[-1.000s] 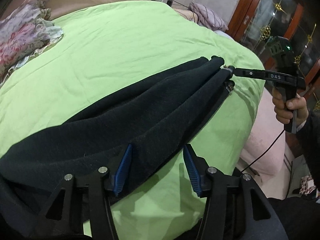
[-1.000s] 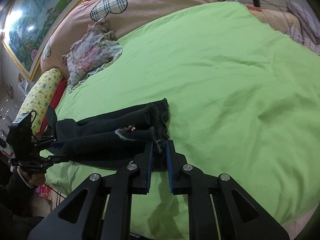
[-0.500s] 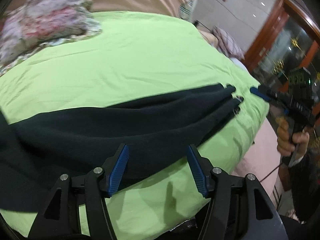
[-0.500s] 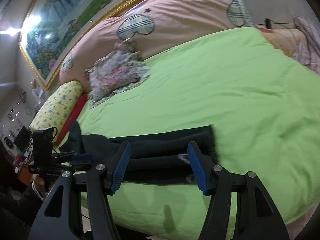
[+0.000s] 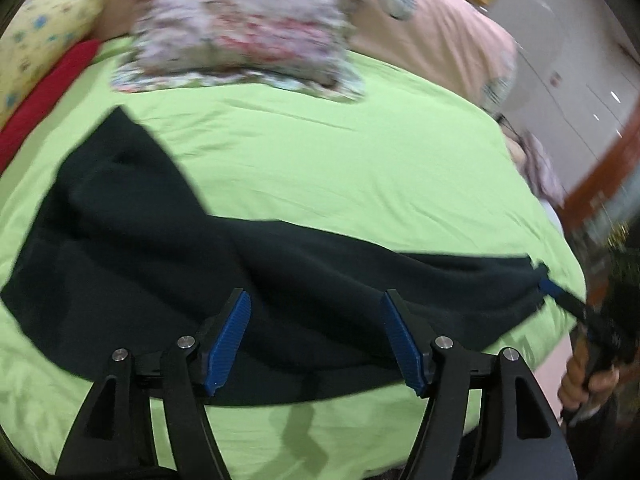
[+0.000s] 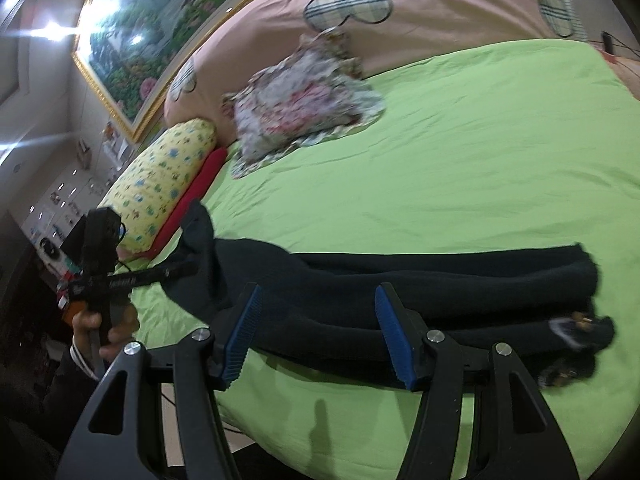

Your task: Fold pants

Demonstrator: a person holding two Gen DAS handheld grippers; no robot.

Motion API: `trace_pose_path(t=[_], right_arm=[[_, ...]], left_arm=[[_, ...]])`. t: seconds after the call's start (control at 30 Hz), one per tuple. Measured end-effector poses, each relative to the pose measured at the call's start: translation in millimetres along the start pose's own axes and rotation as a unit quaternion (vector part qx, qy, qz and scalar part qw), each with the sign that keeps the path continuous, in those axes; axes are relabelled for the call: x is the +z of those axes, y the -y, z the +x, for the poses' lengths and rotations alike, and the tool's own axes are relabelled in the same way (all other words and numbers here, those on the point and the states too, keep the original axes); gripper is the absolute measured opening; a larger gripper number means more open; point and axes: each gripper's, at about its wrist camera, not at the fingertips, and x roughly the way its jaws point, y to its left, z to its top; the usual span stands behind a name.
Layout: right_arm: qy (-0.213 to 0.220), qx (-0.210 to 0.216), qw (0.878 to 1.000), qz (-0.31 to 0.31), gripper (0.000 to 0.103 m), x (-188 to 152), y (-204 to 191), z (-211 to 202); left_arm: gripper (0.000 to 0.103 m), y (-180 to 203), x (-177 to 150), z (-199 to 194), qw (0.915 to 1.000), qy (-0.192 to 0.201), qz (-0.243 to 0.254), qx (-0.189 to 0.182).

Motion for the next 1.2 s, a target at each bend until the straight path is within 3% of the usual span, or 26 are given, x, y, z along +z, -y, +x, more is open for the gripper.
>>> trace_pose_path(t=[0.23, 0.5, 0.57, 0.63, 0.73, 0.83, 1.07, 1.13, 1.2], right_arm=[[-0.02, 0.03, 0.999, -0.023, 0.06, 3, -29, 26], [-0.067, 0.11, 0.99, -0.053, 0.06, 1, -85, 84], [-0.086, 0.125, 0.986, -0.065, 0.06, -2, -102, 106], [-0.103, 0.138, 0.982, -0.072, 0.06, -5, -116, 128], [-0.129, 0.146, 0.978, -0.077, 0.06, -10, -130, 159], [-0.148, 0.139, 0.975, -0.095, 0.06, -15, -140, 185], [-0.162, 0.129, 0.974, -0.096, 0.059, -19, -143, 216], [-0.163, 0.141, 0.972, -0.09, 0.054, -20, -142, 219], [-0.167, 0.155, 0.97, -0.086, 0.042, -21, -143, 221]], left_arm=[[0.074, -48, 23, -5, 0.9944, 0.002, -0.074, 0.075], [0.075, -49, 57, 14, 0.9835, -0.029, -0.091, 0.154], [0.078, -47, 63, 22, 0.9791, -0.04, -0.087, 0.179], [0.079, -48, 66, 33, 0.969, -0.055, -0.088, 0.224], [0.079, -56, 68, 48, 0.9588, -0.076, -0.093, 0.257], [0.079, -68, 71, 60, 0.9532, -0.089, -0.106, 0.269], [0.077, -83, 75, 67, 0.9589, -0.082, -0.133, 0.237], [0.077, -83, 79, 69, 0.9595, -0.086, -0.136, 0.232], [0.077, -80, 83, 76, 0.9589, -0.087, -0.118, 0.243]])
